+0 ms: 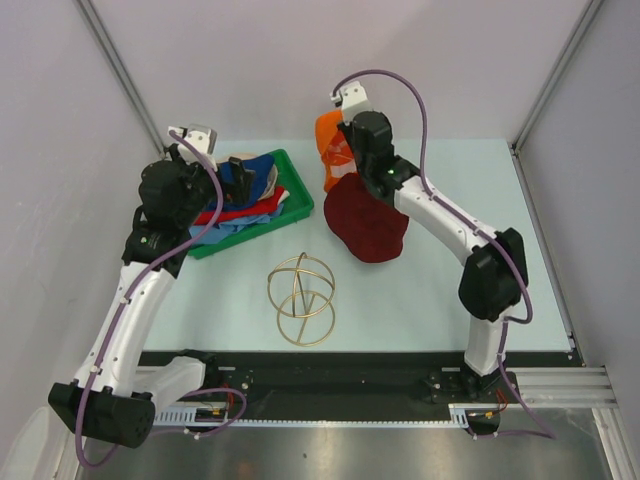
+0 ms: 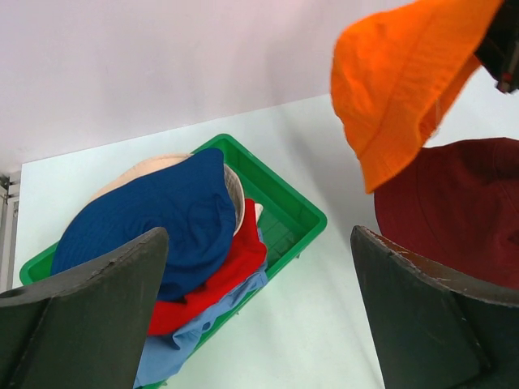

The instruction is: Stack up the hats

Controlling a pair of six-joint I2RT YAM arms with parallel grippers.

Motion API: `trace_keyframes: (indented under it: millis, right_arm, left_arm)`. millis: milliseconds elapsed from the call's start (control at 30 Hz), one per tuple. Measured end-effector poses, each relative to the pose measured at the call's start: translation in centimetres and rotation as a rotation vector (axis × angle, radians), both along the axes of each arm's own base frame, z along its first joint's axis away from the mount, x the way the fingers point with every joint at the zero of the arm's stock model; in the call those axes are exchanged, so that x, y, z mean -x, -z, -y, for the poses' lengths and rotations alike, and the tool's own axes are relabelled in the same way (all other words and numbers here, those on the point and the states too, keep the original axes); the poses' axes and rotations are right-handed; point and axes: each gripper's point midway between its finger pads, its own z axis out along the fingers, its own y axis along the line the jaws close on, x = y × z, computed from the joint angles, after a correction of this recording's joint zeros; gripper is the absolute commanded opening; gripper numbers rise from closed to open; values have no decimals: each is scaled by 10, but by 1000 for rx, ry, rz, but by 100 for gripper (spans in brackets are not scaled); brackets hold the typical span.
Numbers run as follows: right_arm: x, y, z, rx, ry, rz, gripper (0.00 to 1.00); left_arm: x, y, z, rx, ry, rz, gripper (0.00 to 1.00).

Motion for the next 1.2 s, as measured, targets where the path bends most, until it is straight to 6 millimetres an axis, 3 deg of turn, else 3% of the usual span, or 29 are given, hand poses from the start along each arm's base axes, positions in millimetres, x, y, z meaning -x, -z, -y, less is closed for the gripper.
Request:
trace_keyframes:
  millis: [133,300,400,500,600,833,1067,1200]
  right_arm:
    - [20,2,25,63,48,10,0]
    - [51,-21,53,74,98,65,0]
    - [69,-34,64,75,121,94,0]
    - [86,-33,66,85,130,98,0]
    - [100,-18,70,106,146,76,0]
    - [131,48,80,170,173,-15,0]
    - [155,61,90,145,229,12,0]
    - [166,75,93,158,263,11,0]
  left_arm:
    - [0,0,0,0,0,0,100]
    - [0,0,0,1,0,0,100]
    - [0,0,0,1,0,0,100]
    - [0,0,0,2,2,-1,100]
    - [1,1,4,16,17,-7,100]
    - [-2,6,32,105,135,-48,100]
    - [1,37,85,168,277,-184,100]
    - [14,40,112,230,349,-241,100]
